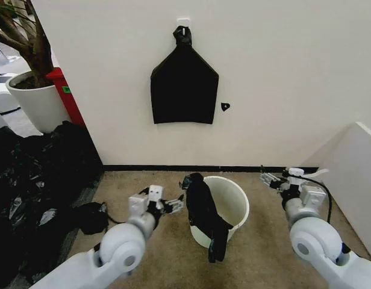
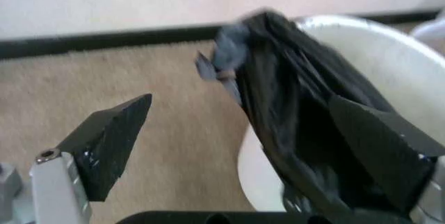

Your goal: Place the garbage bag over the trash bin.

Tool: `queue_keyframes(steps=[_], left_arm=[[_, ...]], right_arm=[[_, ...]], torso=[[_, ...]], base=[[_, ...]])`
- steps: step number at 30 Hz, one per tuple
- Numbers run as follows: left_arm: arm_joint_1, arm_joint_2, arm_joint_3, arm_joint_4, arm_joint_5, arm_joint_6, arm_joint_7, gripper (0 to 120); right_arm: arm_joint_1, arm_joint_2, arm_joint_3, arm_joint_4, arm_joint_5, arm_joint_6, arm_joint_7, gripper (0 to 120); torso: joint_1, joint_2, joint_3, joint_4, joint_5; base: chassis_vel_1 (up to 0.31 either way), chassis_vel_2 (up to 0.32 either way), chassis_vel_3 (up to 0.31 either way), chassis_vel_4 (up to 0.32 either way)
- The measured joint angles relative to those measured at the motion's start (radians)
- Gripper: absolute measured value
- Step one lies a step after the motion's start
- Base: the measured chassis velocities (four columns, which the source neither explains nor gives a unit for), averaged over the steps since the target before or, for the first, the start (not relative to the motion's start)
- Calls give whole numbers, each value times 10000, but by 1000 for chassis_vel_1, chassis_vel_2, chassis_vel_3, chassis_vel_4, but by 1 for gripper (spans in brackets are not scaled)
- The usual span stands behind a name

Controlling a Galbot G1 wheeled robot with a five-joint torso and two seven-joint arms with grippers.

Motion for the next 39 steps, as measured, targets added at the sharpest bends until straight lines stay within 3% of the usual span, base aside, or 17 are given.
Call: queue_keyframes(steps=[9, 15, 19, 23, 39], left_arm=[[-1195, -502, 1623, 412, -1326, 658, -1712, 100], [-1725, -988, 2055, 918, -1694, 693, -2412, 100], [-2009, -1342, 2224, 1216, -1858, 782, -2695, 100], [-2382, -1914, 2445, 1580, -2503, 1023, -3814, 100], [-3076, -3191, 2562, 2951, -3149, 1279, -4706, 100]], right_arm=[[-810, 401, 749, 207, -211, 1, -144, 100], [-1074, 594, 983, 300, -295, 17, -250, 100], [-1211, 700, 1110, 309, -347, 34, -284, 100], [-1473, 755, 1302, 376, -345, 44, -402, 100], [-1626, 788, 1292, 420, -241, 47, -428, 100]], torso=[[0, 0, -1, 2, 1], [0, 0, 0, 2, 1], [0, 0, -1, 2, 1], [0, 0, 0, 1, 0], [0, 0, 0, 1, 0]], base=[[0, 0, 0, 0], [0, 0, 0, 0], [0, 0, 0, 0], [0, 0, 0, 0], [0, 0, 0, 0]])
